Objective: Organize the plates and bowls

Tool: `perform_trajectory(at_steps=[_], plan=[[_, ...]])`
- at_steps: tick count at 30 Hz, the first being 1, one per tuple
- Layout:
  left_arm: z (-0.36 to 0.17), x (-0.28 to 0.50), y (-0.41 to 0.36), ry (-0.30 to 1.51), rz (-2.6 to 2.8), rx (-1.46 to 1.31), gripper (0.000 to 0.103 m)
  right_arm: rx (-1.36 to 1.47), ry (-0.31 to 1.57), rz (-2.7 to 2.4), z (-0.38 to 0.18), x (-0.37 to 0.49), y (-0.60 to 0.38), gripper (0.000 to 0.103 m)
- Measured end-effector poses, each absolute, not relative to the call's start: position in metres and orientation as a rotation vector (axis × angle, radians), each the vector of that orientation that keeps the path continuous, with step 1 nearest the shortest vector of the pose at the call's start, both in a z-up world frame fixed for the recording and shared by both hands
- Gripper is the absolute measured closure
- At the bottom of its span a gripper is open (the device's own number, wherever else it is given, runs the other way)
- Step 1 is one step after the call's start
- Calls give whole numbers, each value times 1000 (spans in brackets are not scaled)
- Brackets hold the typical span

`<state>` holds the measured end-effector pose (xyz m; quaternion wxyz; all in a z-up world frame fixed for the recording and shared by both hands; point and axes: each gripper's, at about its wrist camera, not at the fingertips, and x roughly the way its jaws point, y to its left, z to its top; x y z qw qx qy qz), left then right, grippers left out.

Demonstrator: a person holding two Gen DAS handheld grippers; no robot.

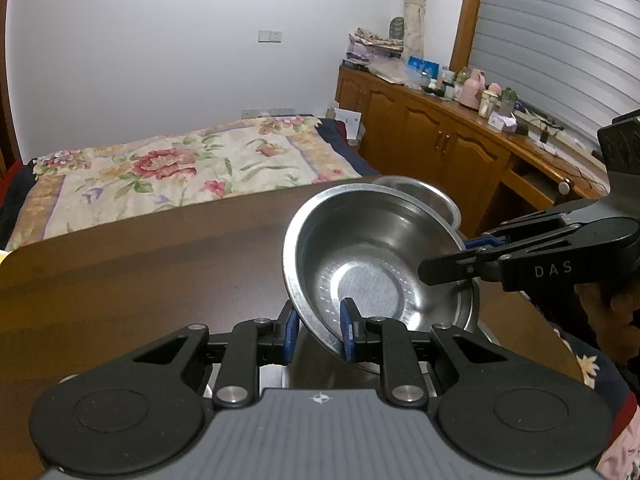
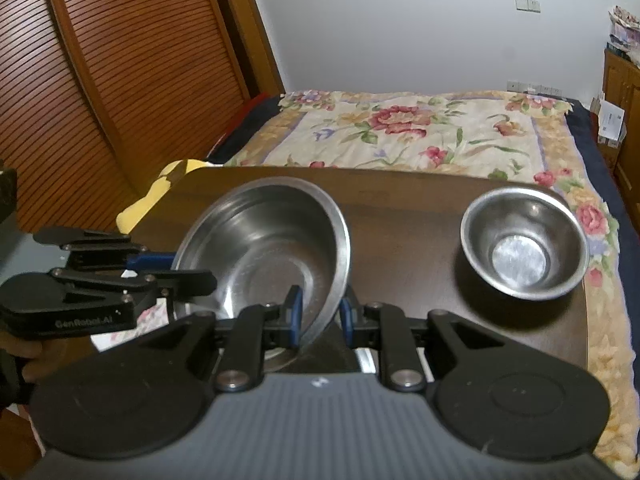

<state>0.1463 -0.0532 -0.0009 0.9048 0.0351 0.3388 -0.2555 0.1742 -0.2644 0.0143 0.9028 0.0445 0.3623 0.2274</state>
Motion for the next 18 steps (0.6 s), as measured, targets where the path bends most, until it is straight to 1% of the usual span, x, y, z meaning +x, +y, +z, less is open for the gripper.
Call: perform_trajectory(at_steps=[11,17,18], plan=[[-19,120,-59,700,-547,120,79,116,777,475,-6,151,-269,81],[-33,110,-56,695,-540,140,79,117,763,470,-13,137,-267,81],[-35,107,-56,688,-531,153,79,117,756,470,-14,136,-266,83]])
